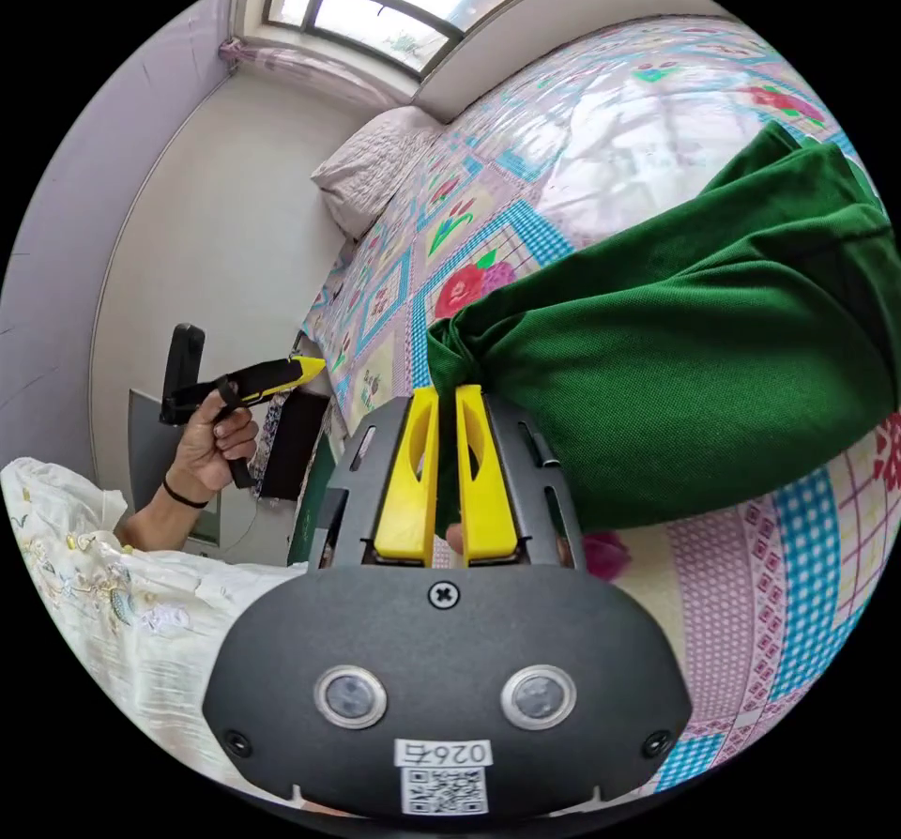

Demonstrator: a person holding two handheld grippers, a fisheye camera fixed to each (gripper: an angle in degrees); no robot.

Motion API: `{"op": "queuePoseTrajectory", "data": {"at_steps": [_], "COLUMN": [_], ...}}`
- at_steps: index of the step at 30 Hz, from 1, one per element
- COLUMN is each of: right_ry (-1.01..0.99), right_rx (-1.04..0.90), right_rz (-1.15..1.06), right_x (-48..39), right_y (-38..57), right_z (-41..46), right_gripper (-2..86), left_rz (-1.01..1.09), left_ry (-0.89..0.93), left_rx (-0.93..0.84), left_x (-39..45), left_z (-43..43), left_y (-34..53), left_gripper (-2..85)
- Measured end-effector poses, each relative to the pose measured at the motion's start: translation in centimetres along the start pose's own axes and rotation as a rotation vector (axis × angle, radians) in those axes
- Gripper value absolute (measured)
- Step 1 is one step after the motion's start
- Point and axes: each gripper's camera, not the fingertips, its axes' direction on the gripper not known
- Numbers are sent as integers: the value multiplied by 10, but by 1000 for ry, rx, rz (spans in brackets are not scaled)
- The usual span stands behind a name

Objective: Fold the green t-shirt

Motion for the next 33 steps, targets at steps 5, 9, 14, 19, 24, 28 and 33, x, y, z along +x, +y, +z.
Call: {"op": "queuePoseTrajectory", "data": {"at_steps": [5, 9, 14, 19, 24, 28, 33], "right_ry": [-34, 17, 55, 208, 344, 370, 437], "right_rx": [-120, -55, 63, 235, 353, 373, 348], "right_rz": [-50, -31, 98, 233, 213, 238, 300], "right_x": [-16, -7, 24, 43, 50, 70, 87], "right_y": [4, 17, 50, 76, 42, -12, -67], "right_z": [35, 10, -44, -103, -119, -99, -67], "right_gripper": [3, 28, 38, 33, 64, 92, 113], "left_rz": [41, 141, 326, 460, 568, 641, 737], "left_ry": [26, 90, 172, 192, 201, 227, 197], "left_rx": [6, -22, -75, -157, -206, -254, -321], "left_x": [-11, 5, 48, 91, 122, 148, 173], "left_z": [4, 23, 53, 93, 118, 137, 160], "left_y": [-33, -71, -111, -145, -170, -185, -185], "left_gripper": [-9, -10, -10, -9, -1, 28, 50]}}
